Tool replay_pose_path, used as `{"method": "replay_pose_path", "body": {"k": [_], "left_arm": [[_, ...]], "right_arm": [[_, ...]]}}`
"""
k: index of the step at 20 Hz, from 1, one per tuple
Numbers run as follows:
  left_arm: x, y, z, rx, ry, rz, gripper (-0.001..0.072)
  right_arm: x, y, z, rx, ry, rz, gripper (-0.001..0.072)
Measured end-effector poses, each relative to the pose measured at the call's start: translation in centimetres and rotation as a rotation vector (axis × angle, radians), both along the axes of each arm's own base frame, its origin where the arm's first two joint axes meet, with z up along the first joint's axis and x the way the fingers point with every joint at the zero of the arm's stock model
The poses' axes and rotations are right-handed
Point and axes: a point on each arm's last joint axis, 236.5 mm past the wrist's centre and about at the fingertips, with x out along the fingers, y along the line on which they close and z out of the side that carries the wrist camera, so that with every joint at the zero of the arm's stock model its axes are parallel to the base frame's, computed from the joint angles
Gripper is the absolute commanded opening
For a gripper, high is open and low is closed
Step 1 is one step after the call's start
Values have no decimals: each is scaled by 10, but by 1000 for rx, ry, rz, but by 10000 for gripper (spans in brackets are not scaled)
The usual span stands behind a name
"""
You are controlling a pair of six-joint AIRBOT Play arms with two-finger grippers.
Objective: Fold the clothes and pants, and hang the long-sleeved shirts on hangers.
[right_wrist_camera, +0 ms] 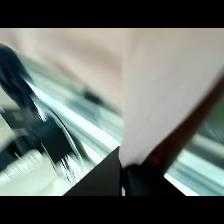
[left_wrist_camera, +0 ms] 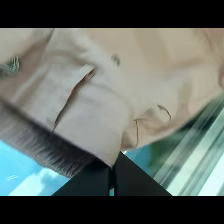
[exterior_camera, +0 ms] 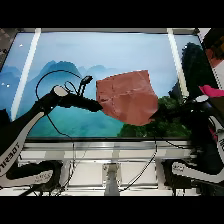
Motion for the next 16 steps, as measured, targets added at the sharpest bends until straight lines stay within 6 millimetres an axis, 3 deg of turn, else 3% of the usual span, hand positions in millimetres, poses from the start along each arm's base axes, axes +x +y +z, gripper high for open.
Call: {"method": "replay_pose_path", "body": {"k": [2, 5, 9, 11, 13, 16], "left_arm": [[23, -11, 31, -74, -48, 53, 4], [73, -19, 93, -179, -189, 172, 3], [137, -9, 184, -287, -418, 357, 3], [158, 1, 225, -323, -522, 428, 3], [171, 6, 255, -350, -596, 465, 2], [187, 9, 280, -374, -658, 496, 4]], "right_arm": [[39, -2, 32, 1, -133, -78, 4], [109, -8, 79, -49, -364, -210, 4], [206, -26, 152, -154, -695, -452, 4], [247, -36, 203, -195, -869, -595, 5], [272, -42, 251, -216, -1011, -698, 4], [292, -41, 305, -235, -1169, -764, 5]]}}
